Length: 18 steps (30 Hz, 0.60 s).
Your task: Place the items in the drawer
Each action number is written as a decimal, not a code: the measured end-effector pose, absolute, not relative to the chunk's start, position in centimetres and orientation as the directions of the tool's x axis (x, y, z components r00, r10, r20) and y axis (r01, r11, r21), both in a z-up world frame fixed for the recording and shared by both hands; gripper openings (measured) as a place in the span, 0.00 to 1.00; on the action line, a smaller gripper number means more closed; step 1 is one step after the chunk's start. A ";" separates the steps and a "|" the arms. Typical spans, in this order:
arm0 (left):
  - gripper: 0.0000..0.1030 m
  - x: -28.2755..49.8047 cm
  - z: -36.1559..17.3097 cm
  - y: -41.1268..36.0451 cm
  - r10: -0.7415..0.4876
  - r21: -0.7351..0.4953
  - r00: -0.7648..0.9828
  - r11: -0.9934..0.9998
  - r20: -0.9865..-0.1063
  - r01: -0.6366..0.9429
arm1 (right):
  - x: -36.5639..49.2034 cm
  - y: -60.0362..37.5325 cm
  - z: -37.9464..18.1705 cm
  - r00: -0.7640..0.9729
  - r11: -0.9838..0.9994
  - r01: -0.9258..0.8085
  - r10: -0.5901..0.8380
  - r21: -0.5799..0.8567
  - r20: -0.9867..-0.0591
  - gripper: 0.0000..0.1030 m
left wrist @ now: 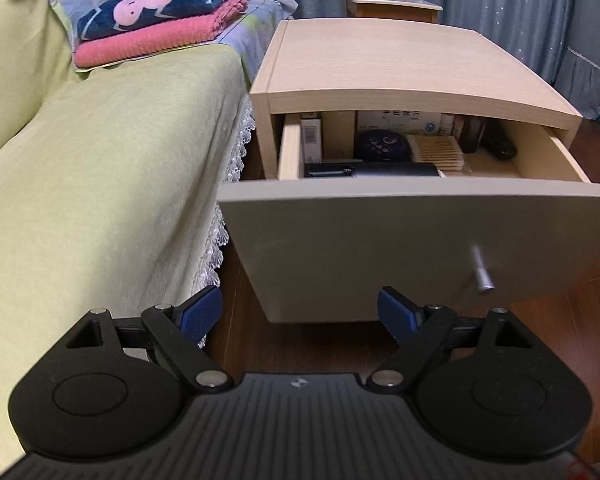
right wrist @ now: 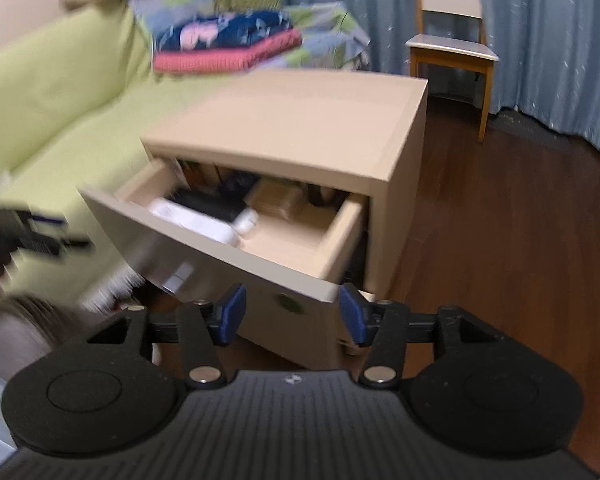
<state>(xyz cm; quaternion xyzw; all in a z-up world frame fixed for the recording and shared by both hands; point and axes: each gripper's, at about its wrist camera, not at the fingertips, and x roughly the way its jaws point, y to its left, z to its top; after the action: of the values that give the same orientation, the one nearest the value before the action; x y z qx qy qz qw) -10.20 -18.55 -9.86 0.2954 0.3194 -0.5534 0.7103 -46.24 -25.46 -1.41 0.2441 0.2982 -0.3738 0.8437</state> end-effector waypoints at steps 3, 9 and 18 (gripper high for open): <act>0.84 -11.9 -10.1 -18.9 -0.590 0.039 0.162 0.216 -0.791 0.976 | -44.0 -25.1 -2.0 0.557 0.561 0.780 -0.420 0.278 -0.717 0.58; 0.84 -14.6 -11.3 -21.0 -0.563 0.057 0.170 0.212 -0.809 0.976 | -39.8 -26.5 -6.4 0.501 0.380 0.850 -0.371 0.365 -0.782 0.57; 0.84 -15.8 -13.2 -23.3 -0.542 0.083 0.194 0.222 -0.818 0.971 | -36.4 -26.9 -10.3 0.376 0.227 0.925 -0.446 0.304 -0.812 0.56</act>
<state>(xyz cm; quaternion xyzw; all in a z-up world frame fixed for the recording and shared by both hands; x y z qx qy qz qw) -15.82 -23.30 -13.15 0.3170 0.3387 -0.5371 0.7045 -36.42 -26.92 -10.29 0.4034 0.2967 -0.4731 0.7248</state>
